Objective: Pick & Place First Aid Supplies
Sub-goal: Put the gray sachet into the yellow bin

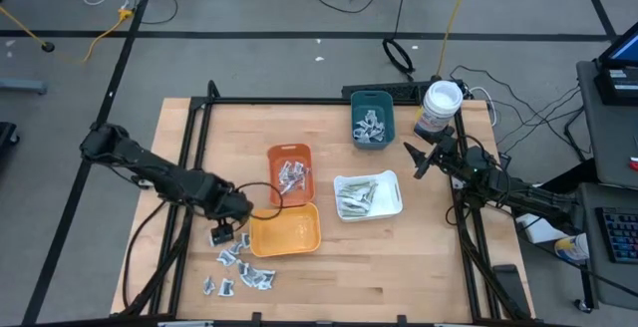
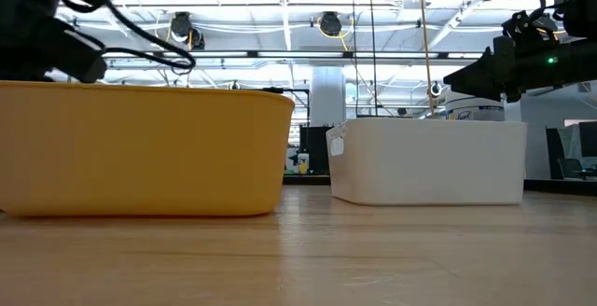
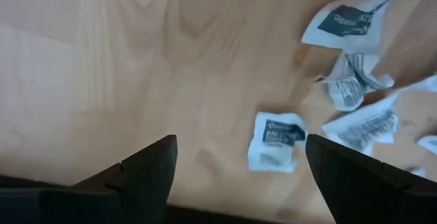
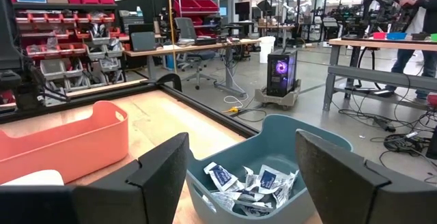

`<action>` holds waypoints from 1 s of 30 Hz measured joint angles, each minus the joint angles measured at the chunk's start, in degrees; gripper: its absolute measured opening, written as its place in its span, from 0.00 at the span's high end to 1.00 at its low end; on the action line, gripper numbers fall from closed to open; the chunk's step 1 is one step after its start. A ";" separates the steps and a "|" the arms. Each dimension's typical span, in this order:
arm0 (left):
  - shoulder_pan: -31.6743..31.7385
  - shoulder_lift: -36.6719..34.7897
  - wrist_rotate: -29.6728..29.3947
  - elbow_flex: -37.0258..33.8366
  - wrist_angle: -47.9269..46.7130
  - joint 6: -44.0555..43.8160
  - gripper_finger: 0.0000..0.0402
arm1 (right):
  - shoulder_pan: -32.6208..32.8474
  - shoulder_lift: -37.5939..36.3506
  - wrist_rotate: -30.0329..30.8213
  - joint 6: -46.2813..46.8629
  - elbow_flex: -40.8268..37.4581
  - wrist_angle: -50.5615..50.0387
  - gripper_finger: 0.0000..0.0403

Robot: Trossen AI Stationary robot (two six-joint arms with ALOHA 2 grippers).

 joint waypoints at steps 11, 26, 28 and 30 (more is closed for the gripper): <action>-12.75 -0.41 -2.36 -5.39 12.14 -16.08 0.24 | -0.01 0.00 -0.01 -0.01 -0.01 -0.01 0.35; -21.47 -0.55 -6.47 -10.58 22.02 -24.46 0.31 | 0.00 -0.01 0.00 0.00 -0.01 0.00 0.35; -21.47 -0.55 -6.56 -10.58 22.14 -23.61 0.37 | 0.00 -0.01 -0.01 -0.01 -0.01 0.00 0.35; -21.47 -0.55 -6.58 -10.58 22.21 -23.11 0.45 | -0.01 0.00 -0.01 0.00 0.00 0.00 0.35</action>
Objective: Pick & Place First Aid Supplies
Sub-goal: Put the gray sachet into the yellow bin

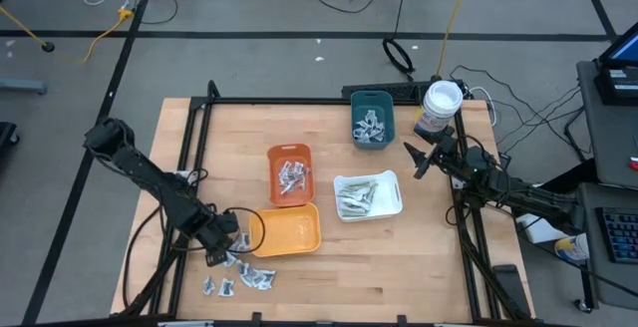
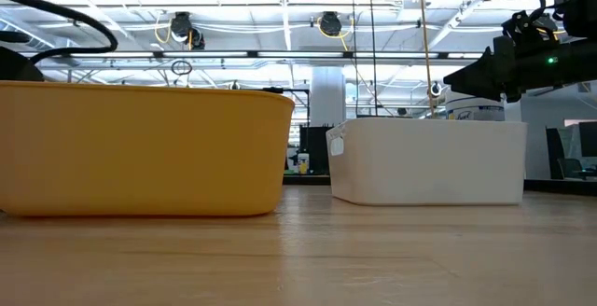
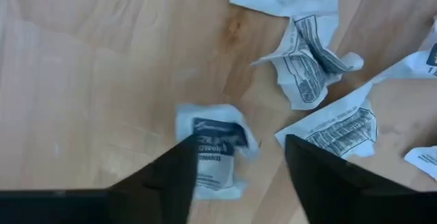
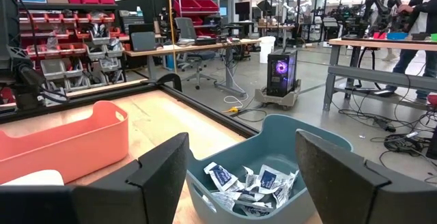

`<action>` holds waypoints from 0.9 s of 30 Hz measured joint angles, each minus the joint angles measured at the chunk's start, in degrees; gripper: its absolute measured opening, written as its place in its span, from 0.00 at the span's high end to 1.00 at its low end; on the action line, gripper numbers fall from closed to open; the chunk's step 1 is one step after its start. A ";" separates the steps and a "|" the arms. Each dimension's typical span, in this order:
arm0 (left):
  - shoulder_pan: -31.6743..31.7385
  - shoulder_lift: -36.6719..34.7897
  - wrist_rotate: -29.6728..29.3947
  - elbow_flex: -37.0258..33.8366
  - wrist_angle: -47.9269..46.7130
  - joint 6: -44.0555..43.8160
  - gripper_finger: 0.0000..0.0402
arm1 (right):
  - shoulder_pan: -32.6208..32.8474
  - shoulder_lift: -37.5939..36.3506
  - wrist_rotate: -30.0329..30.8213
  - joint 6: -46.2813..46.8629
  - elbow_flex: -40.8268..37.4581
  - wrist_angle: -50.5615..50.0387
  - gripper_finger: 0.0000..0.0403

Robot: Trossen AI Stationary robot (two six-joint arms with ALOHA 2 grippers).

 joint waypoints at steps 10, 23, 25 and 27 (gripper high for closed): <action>0.00 0.00 -0.52 0.00 -0.05 -0.89 0.97 | 0.01 0.01 -0.01 0.01 0.00 0.00 0.35; 0.72 -2.92 1.33 2.16 -1.81 -3.27 1.00 | -0.01 -0.01 0.00 0.00 -0.01 -0.01 0.35; 0.72 -4.23 0.46 3.68 -3.77 -3.27 1.00 | 0.01 -0.01 -0.01 0.01 0.00 0.00 0.35; 0.72 -5.41 0.04 5.29 -6.51 -3.34 1.00 | 0.01 0.01 0.01 -0.01 0.00 0.00 0.35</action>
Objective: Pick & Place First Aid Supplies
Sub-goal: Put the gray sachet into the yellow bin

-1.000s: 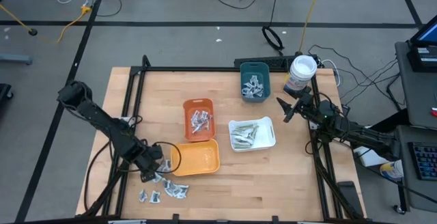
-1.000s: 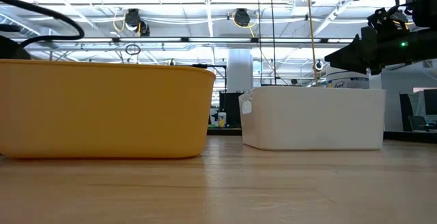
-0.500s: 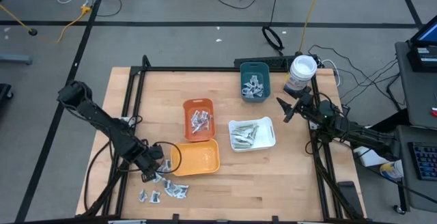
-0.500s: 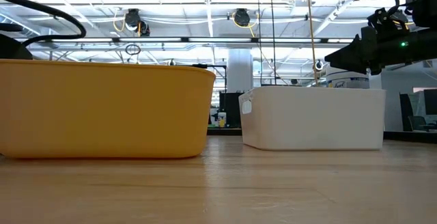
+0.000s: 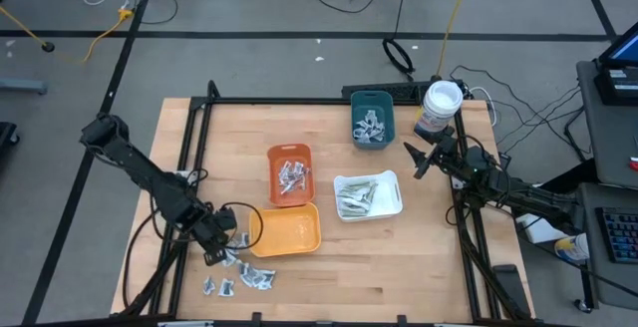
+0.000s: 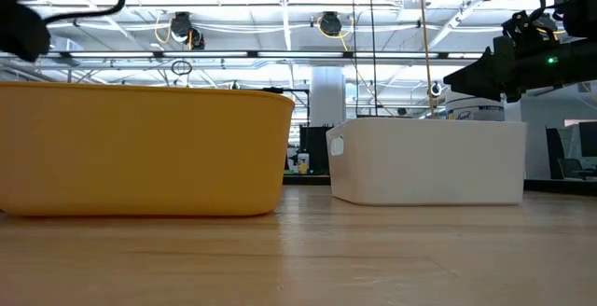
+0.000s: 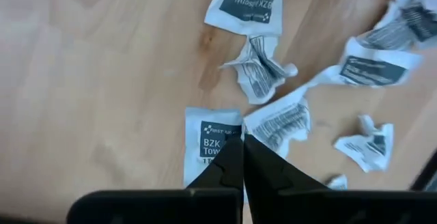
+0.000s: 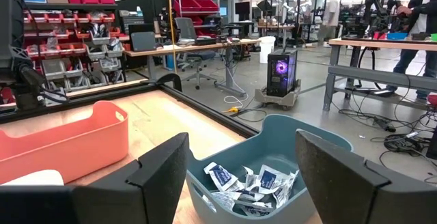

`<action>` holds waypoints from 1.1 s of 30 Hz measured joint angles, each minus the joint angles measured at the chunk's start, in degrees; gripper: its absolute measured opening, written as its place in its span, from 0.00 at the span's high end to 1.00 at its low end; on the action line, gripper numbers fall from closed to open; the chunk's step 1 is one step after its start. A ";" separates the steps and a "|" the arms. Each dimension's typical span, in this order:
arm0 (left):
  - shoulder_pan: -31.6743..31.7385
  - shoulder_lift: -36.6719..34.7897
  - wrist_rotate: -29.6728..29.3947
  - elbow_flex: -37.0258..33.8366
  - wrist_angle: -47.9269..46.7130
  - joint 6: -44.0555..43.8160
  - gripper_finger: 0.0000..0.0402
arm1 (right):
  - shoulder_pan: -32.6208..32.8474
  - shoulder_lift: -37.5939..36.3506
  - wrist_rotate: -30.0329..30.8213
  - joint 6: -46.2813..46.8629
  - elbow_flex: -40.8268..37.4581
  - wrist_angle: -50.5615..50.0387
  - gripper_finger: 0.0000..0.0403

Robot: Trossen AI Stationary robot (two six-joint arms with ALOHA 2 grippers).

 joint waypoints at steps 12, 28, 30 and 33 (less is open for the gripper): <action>0.00 -5.12 -0.08 7.14 -13.27 -0.20 1.00 | 0.00 -0.02 0.00 0.00 -0.02 -0.02 0.35; 15.43 17.45 4.06 32.79 -23.94 23.90 1.00 | -0.01 -0.01 0.00 0.01 0.00 -0.02 0.35; 16.97 20.05 4.64 35.99 -24.27 25.65 1.00 | 0.00 0.00 0.00 0.00 0.00 -0.02 0.35; 19.08 23.75 5.02 40.80 -24.20 28.08 1.00 | -0.02 -0.02 0.00 0.01 -0.02 -0.02 0.35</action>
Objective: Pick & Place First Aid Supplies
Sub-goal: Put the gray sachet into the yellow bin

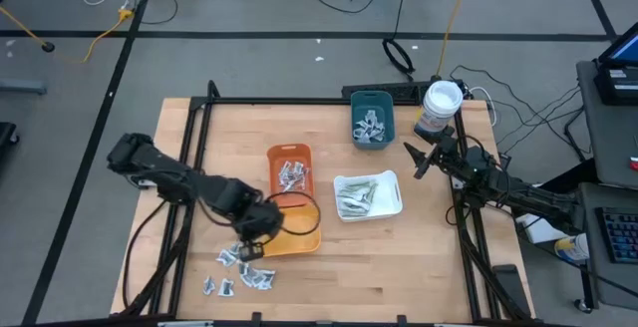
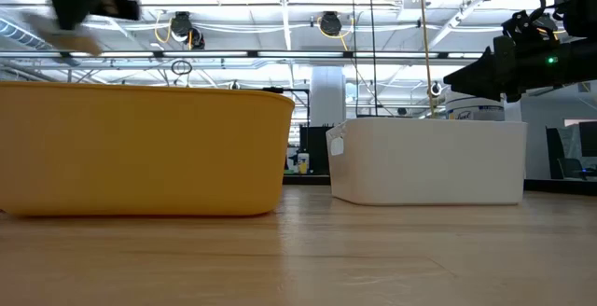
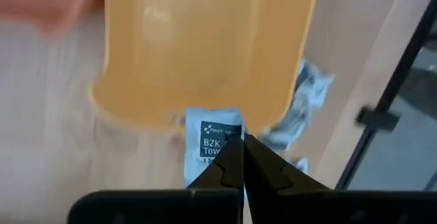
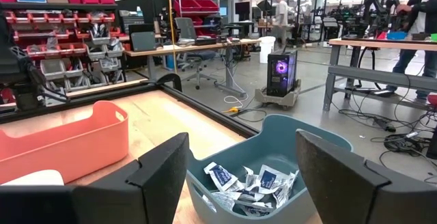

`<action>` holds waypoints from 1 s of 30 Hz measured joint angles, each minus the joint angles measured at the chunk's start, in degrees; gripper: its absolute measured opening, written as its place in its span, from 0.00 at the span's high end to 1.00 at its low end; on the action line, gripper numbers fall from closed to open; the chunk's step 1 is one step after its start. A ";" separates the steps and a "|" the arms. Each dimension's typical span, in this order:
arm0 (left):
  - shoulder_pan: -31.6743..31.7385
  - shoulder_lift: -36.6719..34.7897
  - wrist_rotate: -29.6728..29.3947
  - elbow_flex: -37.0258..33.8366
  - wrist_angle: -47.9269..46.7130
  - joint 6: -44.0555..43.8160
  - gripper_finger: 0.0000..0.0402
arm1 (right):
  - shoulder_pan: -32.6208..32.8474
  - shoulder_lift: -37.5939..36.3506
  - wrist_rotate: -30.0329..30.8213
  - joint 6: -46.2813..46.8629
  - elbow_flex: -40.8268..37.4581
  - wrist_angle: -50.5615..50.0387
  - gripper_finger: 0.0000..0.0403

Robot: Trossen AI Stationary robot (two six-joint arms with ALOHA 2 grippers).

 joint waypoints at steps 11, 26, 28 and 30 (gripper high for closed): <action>5.21 10.39 0.51 12.36 0.40 3.97 1.00 | 0.02 0.01 0.00 -0.01 0.01 0.01 0.35; 6.42 23.16 -4.03 12.31 5.66 5.44 1.00 | 0.01 0.02 0.00 -0.01 0.01 0.02 0.35; 6.40 24.11 -4.02 12.30 7.18 5.58 1.00 | 0.00 0.01 -0.01 0.00 0.01 0.02 0.35; 6.53 24.60 -3.36 12.29 8.48 6.27 0.99 | 0.02 0.00 0.00 0.01 0.02 0.02 0.35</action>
